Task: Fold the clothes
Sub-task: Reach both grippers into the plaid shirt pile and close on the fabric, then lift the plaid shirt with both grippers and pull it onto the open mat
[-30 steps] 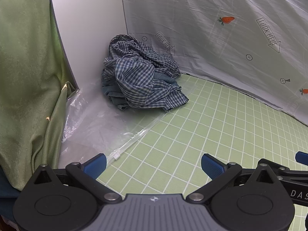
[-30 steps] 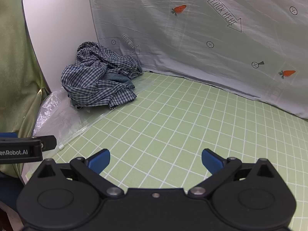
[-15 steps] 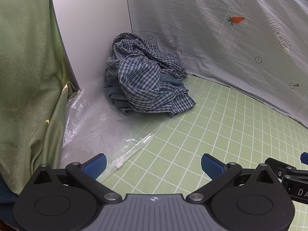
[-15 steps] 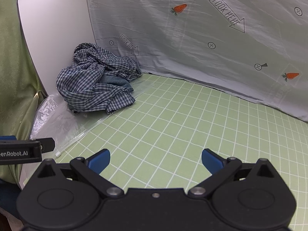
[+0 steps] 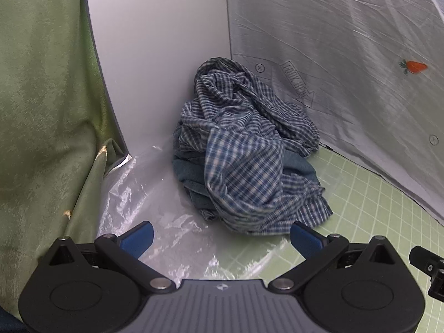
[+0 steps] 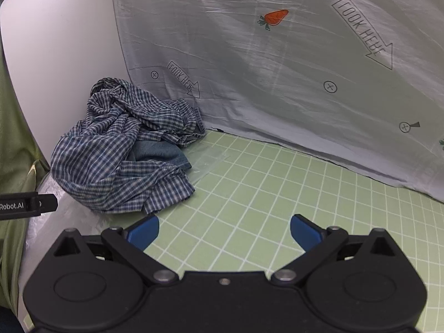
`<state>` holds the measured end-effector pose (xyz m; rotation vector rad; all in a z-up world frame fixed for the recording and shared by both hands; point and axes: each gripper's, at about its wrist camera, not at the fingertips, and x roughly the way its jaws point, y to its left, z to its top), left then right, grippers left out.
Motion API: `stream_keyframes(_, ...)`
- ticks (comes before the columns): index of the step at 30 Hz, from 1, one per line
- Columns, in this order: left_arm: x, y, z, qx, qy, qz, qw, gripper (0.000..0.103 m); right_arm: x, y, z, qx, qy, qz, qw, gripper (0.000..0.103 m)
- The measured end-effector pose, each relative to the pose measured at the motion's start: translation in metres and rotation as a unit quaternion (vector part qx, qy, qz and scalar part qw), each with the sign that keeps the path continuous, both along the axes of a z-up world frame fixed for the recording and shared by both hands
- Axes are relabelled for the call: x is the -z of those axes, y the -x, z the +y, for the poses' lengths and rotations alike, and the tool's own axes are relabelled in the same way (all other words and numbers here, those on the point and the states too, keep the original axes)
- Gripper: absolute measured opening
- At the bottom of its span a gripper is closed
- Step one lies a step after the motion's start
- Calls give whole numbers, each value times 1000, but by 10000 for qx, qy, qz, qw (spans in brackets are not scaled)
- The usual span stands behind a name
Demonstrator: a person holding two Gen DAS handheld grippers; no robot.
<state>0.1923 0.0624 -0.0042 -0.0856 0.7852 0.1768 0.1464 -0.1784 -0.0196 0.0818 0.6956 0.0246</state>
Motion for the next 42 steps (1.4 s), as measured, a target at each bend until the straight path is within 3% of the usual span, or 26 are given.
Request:
stream_keyframes(8, 25, -103, 43, -489, 635, 215, 9966, 101, 23, -124, 41, -247, -48, 158, 9996, 94)
stream_keyframes(16, 59, -144, 58, -756, 995, 445, 9912, 68, 60, -224, 79, -655, -381, 320, 9966, 79)
stream_keyframes(22, 83, -169, 67, -928, 1210, 587, 9866, 64, 68, -263, 96, -905, -1080, 278, 9896, 77)
stream_keyframes(23, 83, -171, 65, -889, 1123, 583, 9880, 64, 70, -269, 100, -935, -1095, 305, 9891, 74)
stream_keyframes(25, 82, -171, 63, -839, 1023, 572, 9896, 64, 75, -279, 105, -1008, -1155, 382, 9874, 48)
stream_keyframes(26, 82, -170, 63, -831, 1021, 573, 9896, 64, 78, -281, 107, -1037, -1186, 411, 9867, 39)
stream_keyframes(28, 79, -169, 63, -814, 1036, 572, 9896, 60, 78, -280, 109, -1127, -1148, 349, 9864, 3)
stream_keyframes(34, 57, -147, 57, -639, 970, 454, 9922, 31, 58, -248, 102, -1201, -754, -37, 9899, 1)
stream_keyframes(42, 16, -84, 34, 54, 1021, 199, 9946, 19, 11, -152, 66, -686, -193, -568, 9958, 0)
